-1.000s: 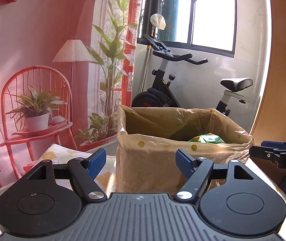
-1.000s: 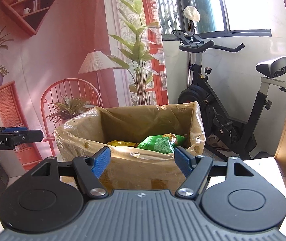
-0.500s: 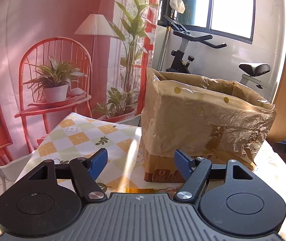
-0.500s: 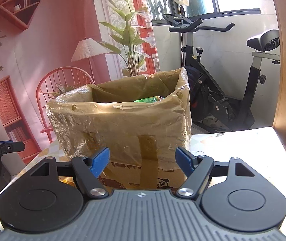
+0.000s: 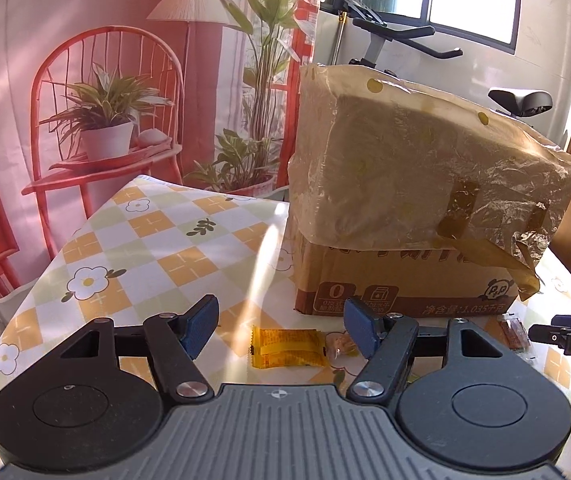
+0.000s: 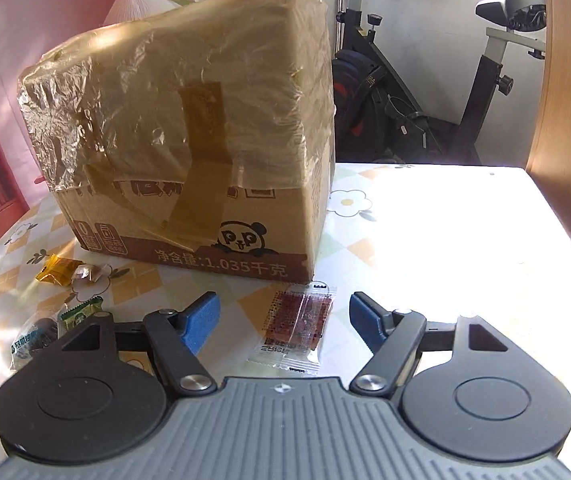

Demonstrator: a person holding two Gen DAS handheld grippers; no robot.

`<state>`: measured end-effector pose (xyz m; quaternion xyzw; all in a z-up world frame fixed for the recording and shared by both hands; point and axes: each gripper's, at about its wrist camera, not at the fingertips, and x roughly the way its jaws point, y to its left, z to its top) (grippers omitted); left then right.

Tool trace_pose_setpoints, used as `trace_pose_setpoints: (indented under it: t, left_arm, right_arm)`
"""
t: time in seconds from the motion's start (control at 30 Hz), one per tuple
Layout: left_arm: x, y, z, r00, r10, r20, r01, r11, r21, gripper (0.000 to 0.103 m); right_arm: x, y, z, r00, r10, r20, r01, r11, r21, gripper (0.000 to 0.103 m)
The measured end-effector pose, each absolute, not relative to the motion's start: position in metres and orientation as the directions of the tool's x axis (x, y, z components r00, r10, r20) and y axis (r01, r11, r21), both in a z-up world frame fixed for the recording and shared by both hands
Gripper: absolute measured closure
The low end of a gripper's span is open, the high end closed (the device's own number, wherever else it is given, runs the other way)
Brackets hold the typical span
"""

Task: Organize snacks
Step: 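Grasp the small wrapped candy with the left gripper while the right grasps the jerky packet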

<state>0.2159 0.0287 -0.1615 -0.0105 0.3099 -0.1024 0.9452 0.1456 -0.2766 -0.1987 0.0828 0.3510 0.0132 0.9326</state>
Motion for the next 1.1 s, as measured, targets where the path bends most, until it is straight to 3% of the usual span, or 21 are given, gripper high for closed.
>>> trace_pose_setpoints:
  t: [0.37,0.57,0.63,0.83,1.1]
  left_arm:
    - [0.228,0.038,-0.183,0.745,-0.179,-0.643,0.169,0.983,-0.077,0.031]
    - [0.231,0.032,-0.196,0.716,-0.201,-0.668,0.198,0.977,-0.082,0.033]
    - [0.233,0.027,-0.198,0.704,-0.228,-0.672,0.229,0.969,-0.088,0.040]
    - [0.247,0.006,-0.204,0.668,-0.293,-0.684,0.331,0.940,-0.080,0.051]
    - [0.269,-0.035,-0.215,0.633,-0.321,-0.705,0.464,0.886,0.013,0.052]
  right_arm:
    - [0.176,-0.260,-0.232,0.714,-0.024,-0.699,0.075,0.996,0.043,0.038]
    - [0.164,-0.252,-0.235,0.747,-0.027,-0.665,0.077,0.996,0.046,0.056]
    - [0.159,-0.246,-0.235,0.757,0.009,-0.654,0.043,0.997,0.063,0.059]
    - [0.148,-0.228,-0.238,0.780,0.064,-0.622,-0.058,0.998,0.031,0.059]
    - [0.143,-0.232,-0.236,0.810,0.082,-0.580,-0.056,0.996,0.064,0.060]
